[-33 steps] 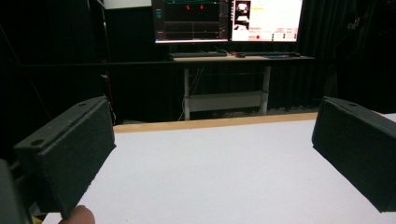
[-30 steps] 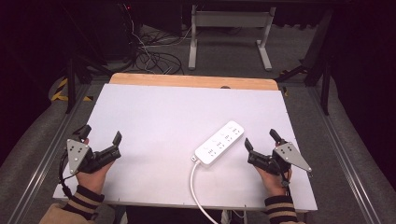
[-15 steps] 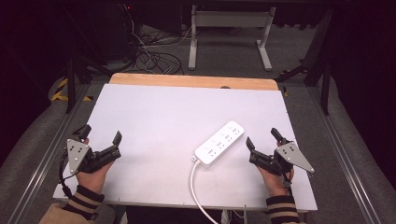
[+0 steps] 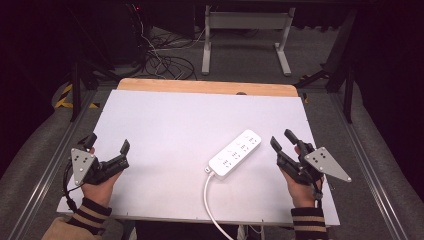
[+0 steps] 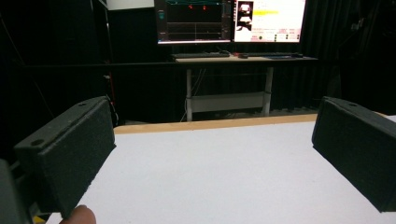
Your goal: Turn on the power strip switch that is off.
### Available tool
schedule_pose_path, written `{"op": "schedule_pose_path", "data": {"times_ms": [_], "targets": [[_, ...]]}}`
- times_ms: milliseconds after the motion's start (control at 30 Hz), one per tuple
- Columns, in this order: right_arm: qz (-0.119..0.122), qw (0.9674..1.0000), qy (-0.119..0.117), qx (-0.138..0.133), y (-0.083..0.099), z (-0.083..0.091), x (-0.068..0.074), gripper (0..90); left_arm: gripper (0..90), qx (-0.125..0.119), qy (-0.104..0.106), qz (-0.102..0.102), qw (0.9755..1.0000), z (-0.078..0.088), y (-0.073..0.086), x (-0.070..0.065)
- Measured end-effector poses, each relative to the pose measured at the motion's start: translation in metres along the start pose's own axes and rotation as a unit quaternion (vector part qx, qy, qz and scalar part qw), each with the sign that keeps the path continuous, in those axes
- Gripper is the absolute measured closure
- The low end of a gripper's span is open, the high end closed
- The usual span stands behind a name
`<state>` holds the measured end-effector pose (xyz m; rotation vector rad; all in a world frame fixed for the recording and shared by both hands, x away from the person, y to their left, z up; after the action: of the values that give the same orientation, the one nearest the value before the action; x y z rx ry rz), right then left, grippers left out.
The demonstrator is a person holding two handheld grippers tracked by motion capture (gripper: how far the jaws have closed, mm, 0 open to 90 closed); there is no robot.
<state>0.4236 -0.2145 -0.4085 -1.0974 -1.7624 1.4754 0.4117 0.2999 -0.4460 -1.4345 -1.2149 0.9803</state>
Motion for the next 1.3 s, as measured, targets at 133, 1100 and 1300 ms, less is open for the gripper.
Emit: {"op": "schedule_pose_path", "data": {"times_ms": [133,1100,1300], "targets": [[-0.002,0.9999,-0.005,0.01,-0.007,-0.003,0.002,84.8,0.1,0.0,0.001,0.001,1.0,0.0,0.0,0.0],[-0.029,0.9649,-0.133,0.224,0.003,-0.074,0.063,90.0,0.4,0.003,0.006,-0.006,1.0,0.0,-0.001,0.0],[-0.025,0.9536,-0.137,0.267,0.015,-0.095,0.079,90.0,0.4,0.008,0.008,-0.003,0.9999,0.0,-0.001,0.0]]}}
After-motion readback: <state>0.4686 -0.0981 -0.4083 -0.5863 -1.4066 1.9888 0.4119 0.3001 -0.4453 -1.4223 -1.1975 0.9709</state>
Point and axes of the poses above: each handheld gripper's, and its own axes: z roughly backward along the jaws, y roughly out of its underside, x roughly to its left, the point moved 2 cm from there along -z, roughly forward along the jaws, and after that the axes turned 10 degrees about -x, right-handed, at the moved point
